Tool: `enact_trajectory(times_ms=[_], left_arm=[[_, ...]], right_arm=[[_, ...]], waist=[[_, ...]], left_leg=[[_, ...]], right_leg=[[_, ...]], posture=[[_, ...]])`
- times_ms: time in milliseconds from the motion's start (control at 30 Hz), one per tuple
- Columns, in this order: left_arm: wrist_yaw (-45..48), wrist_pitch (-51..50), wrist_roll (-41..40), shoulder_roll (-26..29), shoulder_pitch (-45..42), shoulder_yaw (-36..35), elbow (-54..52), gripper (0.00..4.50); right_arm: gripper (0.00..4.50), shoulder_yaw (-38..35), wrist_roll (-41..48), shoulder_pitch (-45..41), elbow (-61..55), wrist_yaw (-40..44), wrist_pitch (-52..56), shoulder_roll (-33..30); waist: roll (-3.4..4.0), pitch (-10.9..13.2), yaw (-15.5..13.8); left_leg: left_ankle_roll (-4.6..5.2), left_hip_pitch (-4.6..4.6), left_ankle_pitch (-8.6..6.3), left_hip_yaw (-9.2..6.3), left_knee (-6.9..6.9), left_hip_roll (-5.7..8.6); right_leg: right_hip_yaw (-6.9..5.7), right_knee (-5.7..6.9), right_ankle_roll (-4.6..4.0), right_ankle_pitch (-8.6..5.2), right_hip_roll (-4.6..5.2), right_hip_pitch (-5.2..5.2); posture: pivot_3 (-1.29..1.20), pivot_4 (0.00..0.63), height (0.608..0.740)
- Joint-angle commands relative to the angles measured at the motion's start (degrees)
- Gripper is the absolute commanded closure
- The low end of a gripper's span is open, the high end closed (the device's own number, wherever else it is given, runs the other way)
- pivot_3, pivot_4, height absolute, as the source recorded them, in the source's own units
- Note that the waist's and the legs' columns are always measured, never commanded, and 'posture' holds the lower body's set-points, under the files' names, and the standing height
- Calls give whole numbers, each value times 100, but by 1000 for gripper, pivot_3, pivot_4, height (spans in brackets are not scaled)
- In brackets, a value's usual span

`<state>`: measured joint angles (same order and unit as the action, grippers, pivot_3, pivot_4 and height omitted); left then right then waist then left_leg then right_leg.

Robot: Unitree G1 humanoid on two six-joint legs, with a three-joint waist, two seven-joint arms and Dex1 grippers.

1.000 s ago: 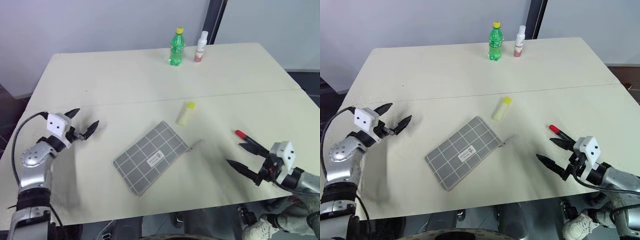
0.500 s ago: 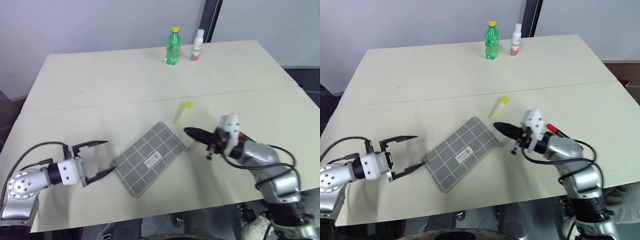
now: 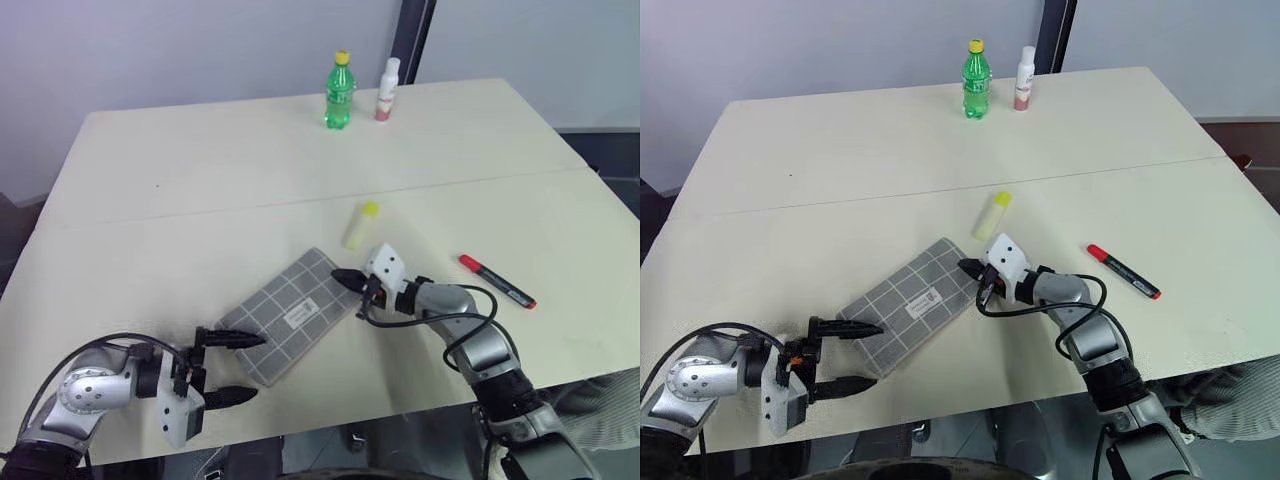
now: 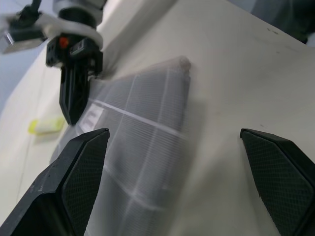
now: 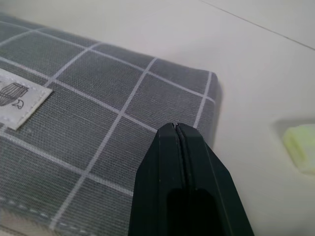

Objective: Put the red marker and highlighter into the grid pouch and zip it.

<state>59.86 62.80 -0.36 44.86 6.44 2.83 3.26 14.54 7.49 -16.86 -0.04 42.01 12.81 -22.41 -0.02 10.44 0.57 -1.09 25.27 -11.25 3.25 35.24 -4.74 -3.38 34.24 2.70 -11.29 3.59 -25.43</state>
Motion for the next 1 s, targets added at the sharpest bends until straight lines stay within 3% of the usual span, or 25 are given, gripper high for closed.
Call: enact_trajectory(times_ms=[33, 333, 367, 400, 633, 767, 867, 900, 933, 1000], left_arm=[[-363, 331, 444, 12, -15, 109, 181, 0], [-1221, -513, 1239, -396, -278, 308, -240, 0], [-1263, -611, 1221, -372, -262, 336, -298, 523], [-1294, -699, 1191, -352, -258, 376, -343, 764], [-1354, -1266, 953, -220, -300, 608, -565, 4291], [-1420, -1544, 506, -169, -292, 523, -660, 4461], [-1473, -2016, -308, -264, -348, 291, -588, 4461], [-1438, -2042, -469, -240, -363, 241, -516, 4500], [-1393, -2043, -631, -206, -378, 186, -463, 4500], [-1308, -2044, -808, -159, -394, 144, -391, 4500]], right_arm=[[4460, 30, -175, 18, 16, -63, 44, -30], [4460, -55, -94, 96, -160, -60, 183, 3], [4500, -66, -87, 103, -177, -56, 189, -2], [4500, -78, -80, 108, -185, -52, 192, -6], [4500, -79, -98, 159, -186, -40, 144, -25], [4500, -221, 148, 256, -457, 17, 122, 13], [4500, -538, 684, 382, -896, 203, 367, -49], [3889, -678, 897, 431, -1080, 275, 490, -103], [3687, -870, 1141, 492, -1308, 345, 621, -187], [2690, -1177, 1510, 573, -1636, 485, 855, -389]], waist=[[14, -11, 2], [35, -37, 3], [36, -38, 7], [36, -38, 9], [36, -38, 6], [36, -38, -4], [36, -38, -4], [34, -37, 1], [35, -36, -1], [35, -36, 0]], left_leg=[[0, -1, 0, 2, 0, 0], [0, -9, 0, 37, 3, -14], [0, -10, 0, 38, 3, -14], [0, -11, 0, 41, 4, -14], [0, -11, 0, 42, 0, -15], [0, -11, 0, 43, -3, -15], [0, -10, 0, 43, -3, -15], [0, -9, 0, 43, -3, -15], [0, -9, 0, 41, -2, -15], [0, -10, 0, 41, -1, -15]], right_leg=[[0, 0, 0, 0, 0, 0], [1, -8, 1, 0, 11, 10], [2, -8, 1, 0, 12, 10], [3, -8, 1, 0, 12, 8], [3, -6, 1, 0, 11, 2], [3, -2, 1, 0, 11, 0], [3, 0, 1, 0, 10, -2], [3, 2, 2, 0, 10, -3], [3, 3, 2, 0, 9, -3], [3, 4, 2, 0, 9, -3]], posture=[[0, 150, 740], [0, 150, 740], [0, 150, 740], [0, 150, 740], [0, 150, 740], [0, 150, 740], [0, 150, 740], [0, 150, 740], [0, 150, 740], [0, 150, 740]])
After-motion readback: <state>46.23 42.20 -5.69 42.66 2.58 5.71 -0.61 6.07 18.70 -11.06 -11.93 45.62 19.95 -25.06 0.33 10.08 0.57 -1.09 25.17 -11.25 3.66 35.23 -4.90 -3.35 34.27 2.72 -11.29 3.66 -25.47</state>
